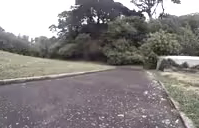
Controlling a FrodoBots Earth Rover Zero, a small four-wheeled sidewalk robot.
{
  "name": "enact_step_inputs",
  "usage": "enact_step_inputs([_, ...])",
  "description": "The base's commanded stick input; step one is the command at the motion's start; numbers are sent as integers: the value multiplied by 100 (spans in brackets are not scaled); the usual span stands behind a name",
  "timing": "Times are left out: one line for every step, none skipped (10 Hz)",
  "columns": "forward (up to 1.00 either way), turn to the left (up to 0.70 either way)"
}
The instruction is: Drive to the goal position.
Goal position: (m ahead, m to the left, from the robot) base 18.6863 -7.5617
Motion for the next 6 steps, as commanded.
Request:
enact_step_inputs([6, 0])
enact_step_inputs([6, 0])
enact_step_inputs([6, 0])
enact_step_inputs([6, 0])
enact_step_inputs([6, 0])
enact_step_inputs([6, 0])
